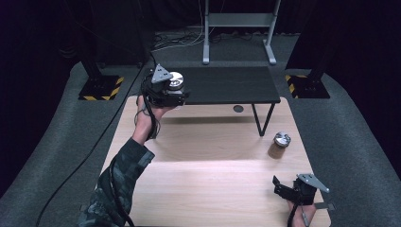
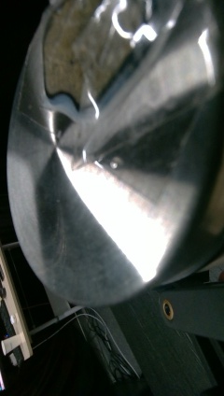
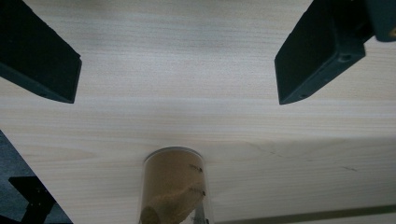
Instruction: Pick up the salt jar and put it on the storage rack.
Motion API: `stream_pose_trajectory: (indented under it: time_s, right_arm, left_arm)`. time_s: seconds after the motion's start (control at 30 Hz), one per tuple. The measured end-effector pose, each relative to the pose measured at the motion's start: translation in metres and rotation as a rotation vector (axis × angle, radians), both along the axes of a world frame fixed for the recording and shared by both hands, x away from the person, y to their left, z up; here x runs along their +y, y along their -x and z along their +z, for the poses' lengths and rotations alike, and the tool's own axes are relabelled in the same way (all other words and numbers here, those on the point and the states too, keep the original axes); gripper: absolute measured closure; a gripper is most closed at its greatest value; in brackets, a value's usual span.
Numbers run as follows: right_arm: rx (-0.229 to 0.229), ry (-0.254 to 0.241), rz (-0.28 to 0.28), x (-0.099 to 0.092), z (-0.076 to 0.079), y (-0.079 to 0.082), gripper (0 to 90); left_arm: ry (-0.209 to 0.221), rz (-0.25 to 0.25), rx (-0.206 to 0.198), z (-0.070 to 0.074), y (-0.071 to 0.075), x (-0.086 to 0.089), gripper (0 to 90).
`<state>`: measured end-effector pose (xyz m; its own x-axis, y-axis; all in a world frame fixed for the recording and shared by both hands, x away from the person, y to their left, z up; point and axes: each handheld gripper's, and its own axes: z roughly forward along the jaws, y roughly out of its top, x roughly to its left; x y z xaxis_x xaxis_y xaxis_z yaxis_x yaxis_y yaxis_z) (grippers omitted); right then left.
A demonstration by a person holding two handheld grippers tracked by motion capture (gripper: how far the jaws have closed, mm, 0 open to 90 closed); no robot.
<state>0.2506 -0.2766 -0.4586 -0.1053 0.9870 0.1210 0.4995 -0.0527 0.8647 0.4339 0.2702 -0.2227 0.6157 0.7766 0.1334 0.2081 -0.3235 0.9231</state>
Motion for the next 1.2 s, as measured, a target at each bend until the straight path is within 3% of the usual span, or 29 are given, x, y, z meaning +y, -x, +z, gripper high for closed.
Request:
stream_pose_trajectory:
  time_s: [0.77, 1.2]
  right_arm:
    - [0.002, 0.0, 0.002, 0.0, 0.0, 0.0, 0.0]
    - [0.004, 0.001, 0.004, 0.0, 0.0, -0.001, 0.0]
  left_arm:
    - [0.018, 0.012, 0.03, 0.016, -0.027, -0.012, 31.1]
    - [0.022, 0.049, 0.09, 0.014, -0.052, -0.02, 31.1]
